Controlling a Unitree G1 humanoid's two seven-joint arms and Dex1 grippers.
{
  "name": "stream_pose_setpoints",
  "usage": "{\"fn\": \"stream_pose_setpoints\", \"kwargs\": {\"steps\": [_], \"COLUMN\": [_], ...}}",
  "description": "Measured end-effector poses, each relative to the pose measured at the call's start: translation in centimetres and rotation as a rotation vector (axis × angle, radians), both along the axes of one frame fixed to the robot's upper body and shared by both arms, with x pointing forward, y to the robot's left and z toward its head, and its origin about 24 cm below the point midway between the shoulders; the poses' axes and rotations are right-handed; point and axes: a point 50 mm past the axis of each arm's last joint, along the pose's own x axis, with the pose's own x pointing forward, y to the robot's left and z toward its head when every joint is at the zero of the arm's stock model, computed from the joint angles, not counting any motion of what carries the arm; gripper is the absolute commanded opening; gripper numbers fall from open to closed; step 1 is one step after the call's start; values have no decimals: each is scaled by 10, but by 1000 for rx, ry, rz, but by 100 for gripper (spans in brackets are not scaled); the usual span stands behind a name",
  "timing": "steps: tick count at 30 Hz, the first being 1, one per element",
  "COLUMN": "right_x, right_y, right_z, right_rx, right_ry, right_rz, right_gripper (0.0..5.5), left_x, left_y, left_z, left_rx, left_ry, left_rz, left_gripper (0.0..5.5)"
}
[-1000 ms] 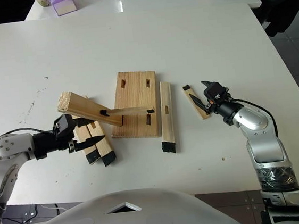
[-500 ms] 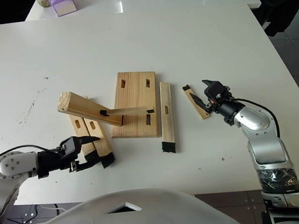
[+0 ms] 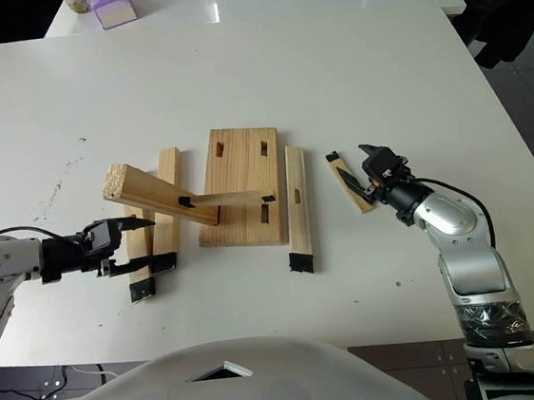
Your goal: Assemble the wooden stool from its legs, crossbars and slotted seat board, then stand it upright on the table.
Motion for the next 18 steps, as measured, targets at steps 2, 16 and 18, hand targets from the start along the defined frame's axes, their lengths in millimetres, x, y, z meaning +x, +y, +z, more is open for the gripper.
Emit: {"fn": "stream_pose_setpoints", "kwargs": {"steps": [2, 16, 18], "right_x": [2, -39, -48], "right_y": [2, -11, -14], "right_z": [0, -7, -6], "right_rx": [1, 3, 3], "right_ry": [1, 17, 27], "right_rz": [12, -125, -152], "right_gripper": [301, 301, 301], "left_x": [3, -33, -46], "left_y": [0, -10, -14], "left_z": [4, 31, 26], "left_rx": [-47, -100, -57], "left_ry": [6, 101, 140], "left_rz": [41, 424, 455], "left_gripper": [328, 328, 328]}}
